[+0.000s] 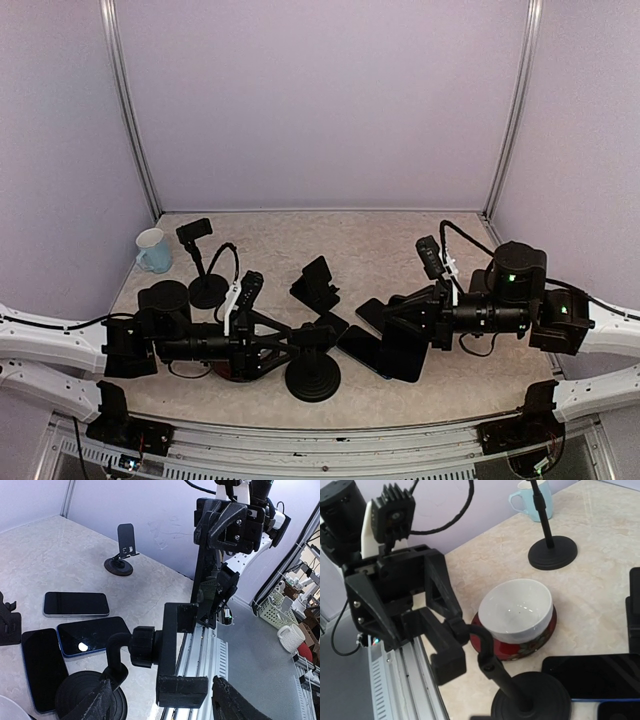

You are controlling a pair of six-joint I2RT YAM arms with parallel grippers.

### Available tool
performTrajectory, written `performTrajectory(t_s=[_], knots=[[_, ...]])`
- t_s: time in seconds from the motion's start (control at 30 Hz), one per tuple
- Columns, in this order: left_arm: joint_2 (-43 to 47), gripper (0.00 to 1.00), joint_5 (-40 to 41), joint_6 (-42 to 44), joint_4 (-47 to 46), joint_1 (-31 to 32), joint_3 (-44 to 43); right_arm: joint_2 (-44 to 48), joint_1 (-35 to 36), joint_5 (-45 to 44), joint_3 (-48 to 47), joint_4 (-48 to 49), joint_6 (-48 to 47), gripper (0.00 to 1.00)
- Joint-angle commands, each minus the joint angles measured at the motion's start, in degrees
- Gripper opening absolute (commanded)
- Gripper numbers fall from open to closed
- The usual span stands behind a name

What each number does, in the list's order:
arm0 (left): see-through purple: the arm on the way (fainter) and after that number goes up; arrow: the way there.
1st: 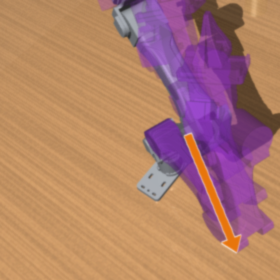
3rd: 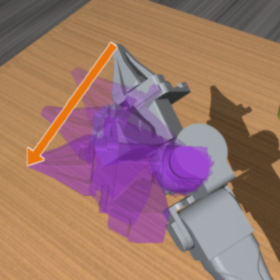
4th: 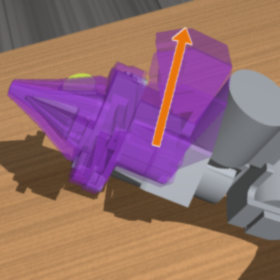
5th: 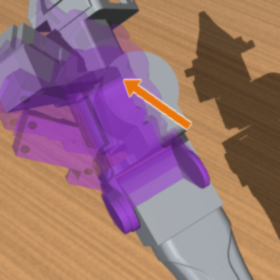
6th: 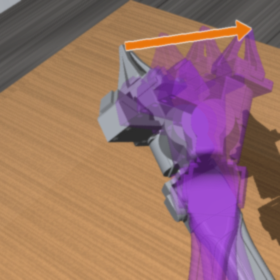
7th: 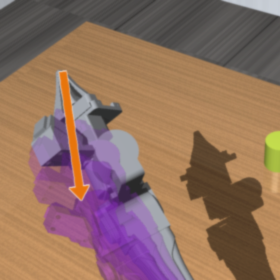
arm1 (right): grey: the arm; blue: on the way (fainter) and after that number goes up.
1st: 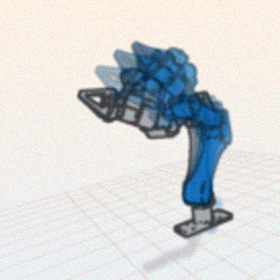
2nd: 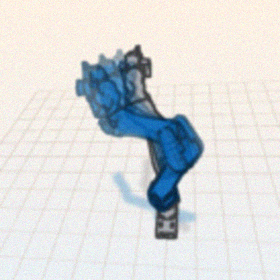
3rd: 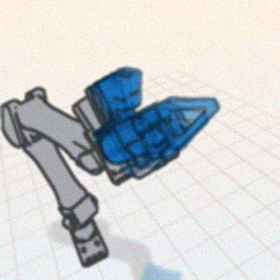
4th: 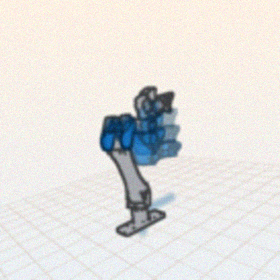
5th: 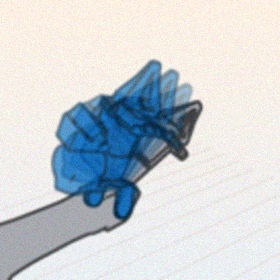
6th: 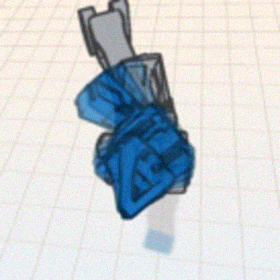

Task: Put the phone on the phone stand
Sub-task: Hold the phone stand at the corner of the board.

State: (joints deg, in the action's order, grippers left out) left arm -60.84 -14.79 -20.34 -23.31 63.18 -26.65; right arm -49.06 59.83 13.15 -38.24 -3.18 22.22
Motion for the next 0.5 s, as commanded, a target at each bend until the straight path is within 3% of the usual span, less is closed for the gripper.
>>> performTrajectory(t_s=[0.0, 0.13, 0.47], knots=[[-0.6, 0.65, -1.1, 0.3, -3.4, -0.6, -0.4, 0.9, 0.1, -0.2, 0.3, 3.4, 0.8, 0.0], [-1.1, 0.64, -2.1, 0.3, -4.7, -0.9, -0.4, 0.7, 0.1, -0.4, 0.3, 3.3, 0.8, 0.0], [-2.6, 0.37, -3.3, 0.2, -6.0, -1.3, -0.4, 0.2, 0.1, -0.5, -0.2, 2.9, 0.6, 0.0]])
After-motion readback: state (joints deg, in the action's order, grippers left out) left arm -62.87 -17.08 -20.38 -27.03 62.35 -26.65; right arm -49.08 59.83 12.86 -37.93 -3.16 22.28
